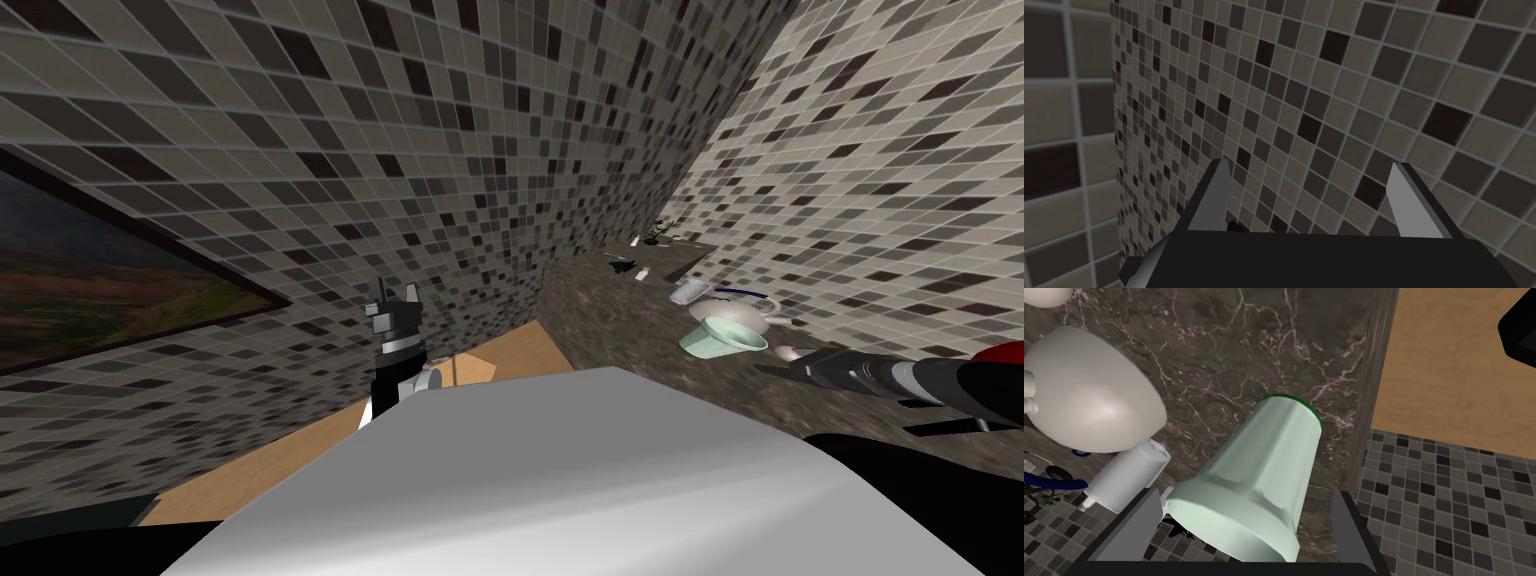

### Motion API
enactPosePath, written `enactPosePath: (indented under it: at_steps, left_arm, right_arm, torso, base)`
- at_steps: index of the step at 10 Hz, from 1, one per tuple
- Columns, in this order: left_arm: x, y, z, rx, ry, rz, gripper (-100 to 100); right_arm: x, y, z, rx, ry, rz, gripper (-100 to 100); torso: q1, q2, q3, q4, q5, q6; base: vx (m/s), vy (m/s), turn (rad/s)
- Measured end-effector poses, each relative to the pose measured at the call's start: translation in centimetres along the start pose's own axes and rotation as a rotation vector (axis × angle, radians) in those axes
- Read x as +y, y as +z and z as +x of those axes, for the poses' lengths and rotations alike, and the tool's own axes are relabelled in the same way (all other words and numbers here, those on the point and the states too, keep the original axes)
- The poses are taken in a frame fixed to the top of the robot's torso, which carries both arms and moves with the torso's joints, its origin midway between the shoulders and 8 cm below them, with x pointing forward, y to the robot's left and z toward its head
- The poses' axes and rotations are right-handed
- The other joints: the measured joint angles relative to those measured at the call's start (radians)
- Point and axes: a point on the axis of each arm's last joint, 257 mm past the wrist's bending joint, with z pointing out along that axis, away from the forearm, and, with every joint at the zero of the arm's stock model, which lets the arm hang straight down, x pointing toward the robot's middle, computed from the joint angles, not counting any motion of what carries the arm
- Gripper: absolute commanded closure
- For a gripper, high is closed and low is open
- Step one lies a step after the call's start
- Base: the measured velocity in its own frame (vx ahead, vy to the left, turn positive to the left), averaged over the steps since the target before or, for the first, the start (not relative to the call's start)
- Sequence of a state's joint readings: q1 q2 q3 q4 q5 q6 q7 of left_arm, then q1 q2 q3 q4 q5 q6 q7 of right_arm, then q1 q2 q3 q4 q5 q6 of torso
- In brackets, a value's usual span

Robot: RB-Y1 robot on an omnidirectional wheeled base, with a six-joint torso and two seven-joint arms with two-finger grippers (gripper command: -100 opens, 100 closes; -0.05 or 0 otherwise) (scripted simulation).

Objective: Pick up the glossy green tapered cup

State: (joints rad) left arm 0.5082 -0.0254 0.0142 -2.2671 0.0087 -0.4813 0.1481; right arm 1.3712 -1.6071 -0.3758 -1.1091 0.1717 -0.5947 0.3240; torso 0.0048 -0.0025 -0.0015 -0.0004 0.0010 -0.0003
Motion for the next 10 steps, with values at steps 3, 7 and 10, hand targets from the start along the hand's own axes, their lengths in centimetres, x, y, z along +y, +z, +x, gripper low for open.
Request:
enactPosePath:
  at_steps: [3, 7, 10]
  left_arm:
    - [0.0, 0.0, 0.0, 0.000, 0.000, 0.000, 0]
    - [0.0, 0.0, 0.0, 0.000, 0.000, 0.000, 0]
    - [0.0, 0.0, 0.0, 0.000, 0.000, 0.000, 0]
  right_arm:
    - [-1.5, 0.0, -0.4, 0.069, -0.107, -0.004, -100]
    - [-0.7, 0.2, 0.2, 0.148, -0.201, -0.063, -100]
    - [-0.2, 0.4, 0.5, 0.158, -0.207, -0.079, -100]
  torso:
    - [0.000, -0.002, -0.001, 0.000, 0.000, 0.000]
    - [-0.003, 0.001, 0.001, 0.000, -0.001, 0.001]
    - [-0.005, 0.004, 0.002, 0.001, -0.001, 0.001]
  base:
    - [0.063, 0.063, 0.071]
    - [0.035, 0.026, 0.026]
    - [0.008, -0.009, 0.013]
